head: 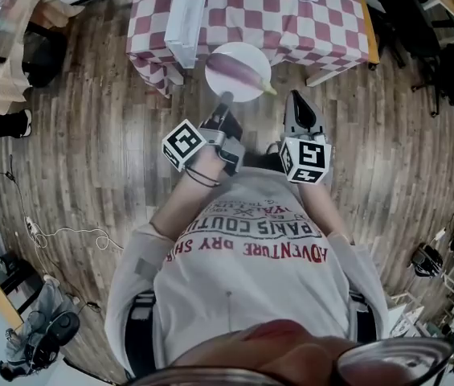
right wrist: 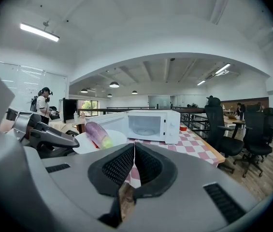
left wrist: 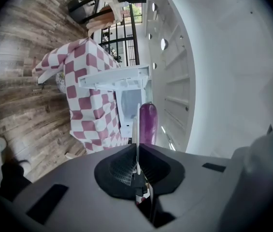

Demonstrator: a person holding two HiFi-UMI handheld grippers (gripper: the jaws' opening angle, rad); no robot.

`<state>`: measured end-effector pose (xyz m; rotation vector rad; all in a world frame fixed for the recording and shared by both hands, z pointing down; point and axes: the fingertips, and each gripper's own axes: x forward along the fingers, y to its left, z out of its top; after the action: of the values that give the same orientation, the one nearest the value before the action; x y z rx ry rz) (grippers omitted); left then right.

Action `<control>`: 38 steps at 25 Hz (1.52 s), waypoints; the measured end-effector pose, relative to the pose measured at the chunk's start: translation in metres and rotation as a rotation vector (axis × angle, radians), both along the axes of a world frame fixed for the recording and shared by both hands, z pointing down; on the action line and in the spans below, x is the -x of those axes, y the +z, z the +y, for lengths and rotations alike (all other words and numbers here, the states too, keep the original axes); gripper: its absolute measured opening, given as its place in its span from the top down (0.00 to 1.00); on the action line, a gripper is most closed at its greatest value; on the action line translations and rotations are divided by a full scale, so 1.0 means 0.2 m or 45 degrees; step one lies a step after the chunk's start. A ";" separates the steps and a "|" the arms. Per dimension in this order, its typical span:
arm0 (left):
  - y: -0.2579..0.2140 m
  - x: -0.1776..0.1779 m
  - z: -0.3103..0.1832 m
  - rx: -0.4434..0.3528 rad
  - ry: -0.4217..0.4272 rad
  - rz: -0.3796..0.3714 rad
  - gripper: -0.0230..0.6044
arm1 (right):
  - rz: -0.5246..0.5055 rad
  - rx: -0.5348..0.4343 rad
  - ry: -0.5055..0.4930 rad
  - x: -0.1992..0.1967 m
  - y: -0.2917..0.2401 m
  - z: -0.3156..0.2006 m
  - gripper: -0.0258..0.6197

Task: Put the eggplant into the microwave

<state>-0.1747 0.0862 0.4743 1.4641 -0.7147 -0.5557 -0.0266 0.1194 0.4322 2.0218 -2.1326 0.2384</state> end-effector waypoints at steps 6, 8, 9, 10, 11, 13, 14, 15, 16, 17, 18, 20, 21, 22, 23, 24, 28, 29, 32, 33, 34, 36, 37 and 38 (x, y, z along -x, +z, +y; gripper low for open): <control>0.06 -0.10 -0.21 0.031 -0.037 -0.010 0.91 | -0.007 0.004 -0.034 -0.11 0.05 -0.24 0.92; 0.06 -0.14 -0.29 0.021 -0.058 -0.013 0.91 | -0.017 -0.003 -0.056 -0.15 0.05 -0.34 0.92; 0.05 -0.17 -0.34 0.012 -0.070 -0.014 0.91 | -0.021 -0.009 -0.072 -0.18 0.05 -0.40 0.92; 0.05 -0.20 -0.39 0.005 -0.082 -0.015 0.91 | -0.022 -0.016 -0.089 -0.20 0.04 -0.46 0.92; 0.04 -0.23 -0.45 0.000 -0.094 -0.016 0.91 | -0.022 -0.022 -0.107 -0.23 0.03 -0.52 0.92; 0.02 -0.29 -0.56 0.003 -0.121 -0.019 0.91 | -0.026 -0.028 -0.142 -0.30 0.01 -0.65 0.92; 0.02 -0.32 -0.63 0.007 -0.137 -0.020 0.91 | -0.028 -0.028 -0.158 -0.33 0.00 -0.72 0.92; 0.01 -0.34 -0.69 0.011 -0.155 -0.023 0.91 | -0.027 -0.026 -0.174 -0.36 -0.02 -0.79 0.92; 0.00 -0.36 -0.76 0.014 -0.174 -0.026 0.91 | -0.024 -0.024 -0.189 -0.40 -0.03 -0.86 0.92; 0.00 -0.39 -0.81 0.017 -0.193 -0.030 0.91 | -0.021 -0.023 -0.202 -0.44 -0.04 -0.93 0.92; 0.00 -0.42 -0.86 0.021 -0.213 -0.035 0.91 | -0.020 -0.023 -0.214 -0.50 -0.04 -0.99 0.92; 0.02 -0.51 -0.94 0.025 -0.248 -0.043 0.91 | -0.025 -0.025 -0.235 -0.62 -0.02 -1.08 0.92; 0.02 -0.55 -0.97 0.025 -0.264 -0.043 0.91 | -0.029 -0.025 -0.244 -0.67 -0.01 -1.12 0.92; 0.03 -0.59 -1.01 0.025 -0.279 -0.044 0.91 | -0.032 -0.023 -0.253 -0.73 0.00 -1.17 0.92; 0.04 -0.63 -1.05 0.026 -0.294 -0.046 0.91 | -0.036 -0.019 -0.263 -0.77 0.01 -1.22 0.92; 0.04 -0.66 -1.10 0.026 -0.310 -0.048 0.91 | -0.041 -0.015 -0.273 -0.81 0.01 -1.27 0.92; 0.06 -0.75 -1.27 0.038 -0.374 -0.054 0.91 | -0.054 -0.003 -0.330 -0.91 0.04 -1.46 0.92; 0.07 -0.77 -1.30 0.045 -0.385 -0.054 0.91 | -0.056 -0.002 -0.344 -0.93 0.04 -1.50 0.92; 0.11 -0.82 -1.36 0.077 -0.389 -0.061 0.91 | -0.071 0.008 -0.350 -0.98 0.08 -1.60 0.92; 0.12 -0.82 -1.37 0.086 -0.389 -0.064 0.91 | -0.079 0.015 -0.346 -0.99 0.09 -1.62 0.92; 0.13 -0.83 -1.39 0.091 -0.391 -0.066 0.91 | -0.085 0.021 -0.346 -1.00 0.10 -1.64 0.92; 0.16 -0.82 -1.41 0.100 -0.398 -0.069 0.91 | -0.086 0.030 -0.352 -0.99 0.12 -1.67 0.92; 0.17 -0.82 -1.42 0.107 -0.398 -0.072 0.91 | -0.084 0.034 -0.357 -0.98 0.13 -1.68 0.92; 0.19 -0.81 -1.44 0.112 -0.394 -0.076 0.91 | -0.083 0.038 -0.361 -0.97 0.14 -1.69 0.92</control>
<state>-0.0124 -0.2016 0.5122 1.3002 -1.0098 -0.7093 0.1680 -0.2195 0.4609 1.6904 -2.4050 0.2928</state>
